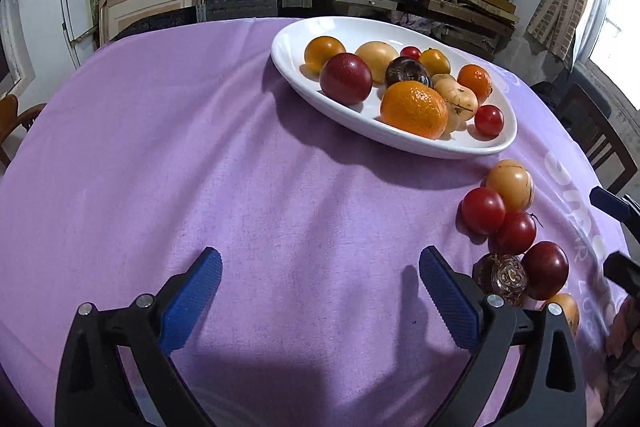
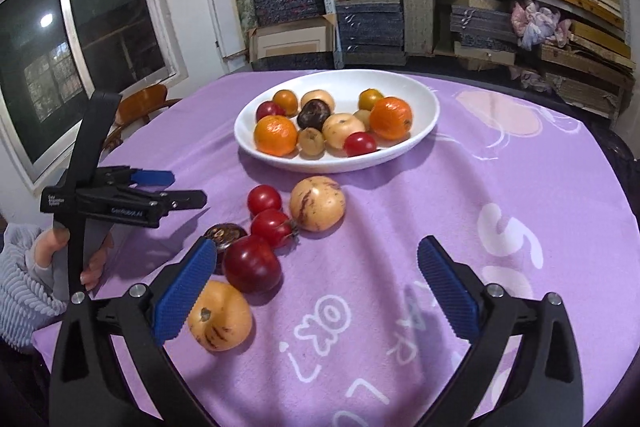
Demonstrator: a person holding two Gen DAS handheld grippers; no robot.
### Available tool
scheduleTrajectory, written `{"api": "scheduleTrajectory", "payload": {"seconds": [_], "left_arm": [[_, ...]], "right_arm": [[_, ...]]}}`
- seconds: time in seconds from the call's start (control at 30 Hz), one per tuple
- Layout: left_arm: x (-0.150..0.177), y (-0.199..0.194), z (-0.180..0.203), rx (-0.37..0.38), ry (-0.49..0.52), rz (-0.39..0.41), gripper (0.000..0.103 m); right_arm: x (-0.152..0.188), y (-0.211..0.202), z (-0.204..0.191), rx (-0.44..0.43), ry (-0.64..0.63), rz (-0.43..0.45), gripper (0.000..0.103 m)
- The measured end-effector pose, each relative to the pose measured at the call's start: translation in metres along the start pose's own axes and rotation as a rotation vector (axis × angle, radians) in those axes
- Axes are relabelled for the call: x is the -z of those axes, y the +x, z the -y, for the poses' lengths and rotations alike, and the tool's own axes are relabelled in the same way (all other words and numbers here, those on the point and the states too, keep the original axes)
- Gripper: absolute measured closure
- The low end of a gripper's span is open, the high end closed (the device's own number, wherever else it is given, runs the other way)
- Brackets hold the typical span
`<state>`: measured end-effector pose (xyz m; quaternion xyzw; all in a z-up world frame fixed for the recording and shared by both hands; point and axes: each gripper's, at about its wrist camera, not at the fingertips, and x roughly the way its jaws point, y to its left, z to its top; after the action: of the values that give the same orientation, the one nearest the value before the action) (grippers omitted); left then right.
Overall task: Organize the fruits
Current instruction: 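Move the right tool to a speckled yellow pear while the left tool approaches a dark brown fruit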
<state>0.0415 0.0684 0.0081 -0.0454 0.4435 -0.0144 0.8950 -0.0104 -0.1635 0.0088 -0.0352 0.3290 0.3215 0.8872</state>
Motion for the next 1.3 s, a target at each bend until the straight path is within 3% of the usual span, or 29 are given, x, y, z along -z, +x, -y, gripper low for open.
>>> {"api": "scheduleTrajectory", "payload": {"seconds": [0.1, 0.33, 0.47, 0.57, 0.97, 1.1, 1.2, 1.3], "left_arm": [[0.0, 0.006, 0.013, -0.074, 0.074, -0.026, 0.003], [-0.001, 0.006, 0.016, -0.062, 0.091, -0.027, 0.003], [-0.001, 0.006, 0.016, -0.062, 0.091, -0.027, 0.003], [0.0, 0.006, 0.016, -0.062, 0.091, -0.027, 0.003], [0.0, 0.006, 0.016, -0.062, 0.091, -0.027, 0.003], [0.0, 0.006, 0.016, -0.062, 0.091, -0.026, 0.003], [0.0, 0.006, 0.016, -0.062, 0.091, -0.026, 0.003], [0.0, 0.006, 0.016, -0.062, 0.091, -0.026, 0.003]], "right_arm": [[0.006, 0.007, -0.016, -0.006, -0.048, -0.034, 0.004], [0.021, 0.007, -0.044, -0.024, -0.12, -0.087, 0.004], [0.029, 0.014, -0.057, 0.076, -0.177, -0.129, 0.004], [0.028, 0.016, -0.055, 0.087, -0.161, -0.14, 0.004], [0.025, -0.009, -0.013, 0.372, -0.102, -0.069, 0.004], [0.03, -0.003, -0.014, 0.188, -0.078, -0.106, 0.004], [0.031, 0.001, -0.017, 0.118, -0.07, -0.113, 0.007], [0.031, 0.002, -0.017, 0.065, -0.057, -0.127, 0.035]]}}
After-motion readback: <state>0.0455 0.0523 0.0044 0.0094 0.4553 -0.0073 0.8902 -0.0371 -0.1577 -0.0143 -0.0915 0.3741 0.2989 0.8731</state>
